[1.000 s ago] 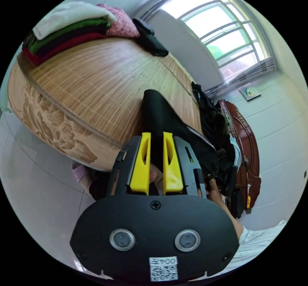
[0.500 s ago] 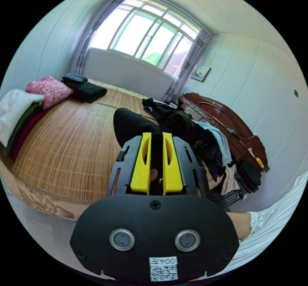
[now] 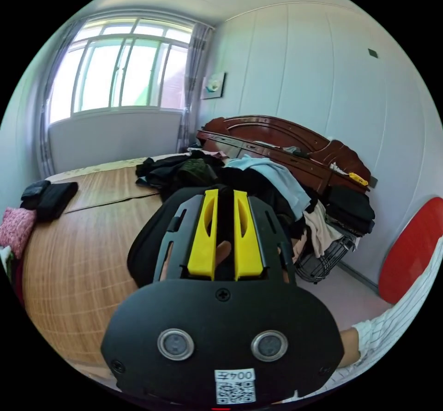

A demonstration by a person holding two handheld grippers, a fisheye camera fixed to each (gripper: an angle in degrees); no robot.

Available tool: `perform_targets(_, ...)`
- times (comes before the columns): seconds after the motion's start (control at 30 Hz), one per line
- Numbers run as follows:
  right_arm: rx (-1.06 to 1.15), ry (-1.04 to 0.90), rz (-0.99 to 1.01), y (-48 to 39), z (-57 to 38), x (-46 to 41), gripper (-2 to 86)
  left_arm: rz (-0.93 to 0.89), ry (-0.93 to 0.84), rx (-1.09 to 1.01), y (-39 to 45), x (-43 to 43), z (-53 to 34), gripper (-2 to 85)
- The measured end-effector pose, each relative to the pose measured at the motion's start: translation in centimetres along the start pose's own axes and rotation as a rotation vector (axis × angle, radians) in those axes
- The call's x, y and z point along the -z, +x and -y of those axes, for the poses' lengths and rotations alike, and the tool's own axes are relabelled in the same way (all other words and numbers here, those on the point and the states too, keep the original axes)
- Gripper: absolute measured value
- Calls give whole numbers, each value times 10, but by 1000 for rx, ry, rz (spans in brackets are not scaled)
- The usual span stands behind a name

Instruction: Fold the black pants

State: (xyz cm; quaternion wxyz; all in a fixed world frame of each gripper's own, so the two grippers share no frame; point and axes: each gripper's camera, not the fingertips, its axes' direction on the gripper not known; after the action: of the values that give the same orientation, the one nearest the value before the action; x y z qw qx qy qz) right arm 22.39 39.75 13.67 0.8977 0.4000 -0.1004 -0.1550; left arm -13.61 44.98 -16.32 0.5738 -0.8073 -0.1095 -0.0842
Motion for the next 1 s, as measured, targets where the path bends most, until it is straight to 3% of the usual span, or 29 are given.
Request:
perform_targets(0.1,-91,34,88,38,0,30,-8,-115,-93,-43,20,-93,-7,21)
perform_targets(0.17,-166,72,208,61,-4,52,-8,-182,-276,-20,24,-174,-29,24)
perform_targets(0.23,-180,77,237,70,-4,66,-8,-257,-361,93,9,-211,-40,27)
perform_targets(0.37,-163,58,235,76,-2,95,-2,-499,-252,439,-50,-213,-36,24)
perform_targets(0.47,-164,62,207,77,-4,123,19,-575,-120,477,-88,-182,-28,18)
perform_targets(0.6,-158,89,136,78,-13,162,57,-531,-105,487,-134,-148,-42,13)
perform_targets(0.73,-100,129,109,82,-29,207,101,-377,-136,510,-172,-109,-93,6)
perform_targets(0.87,-107,226,198,103,-44,252,150,-159,-249,485,-186,-101,-143,3)
perform_targets(1.0,-182,319,261,121,-46,282,196,-120,-318,458,-181,-115,-163,3)
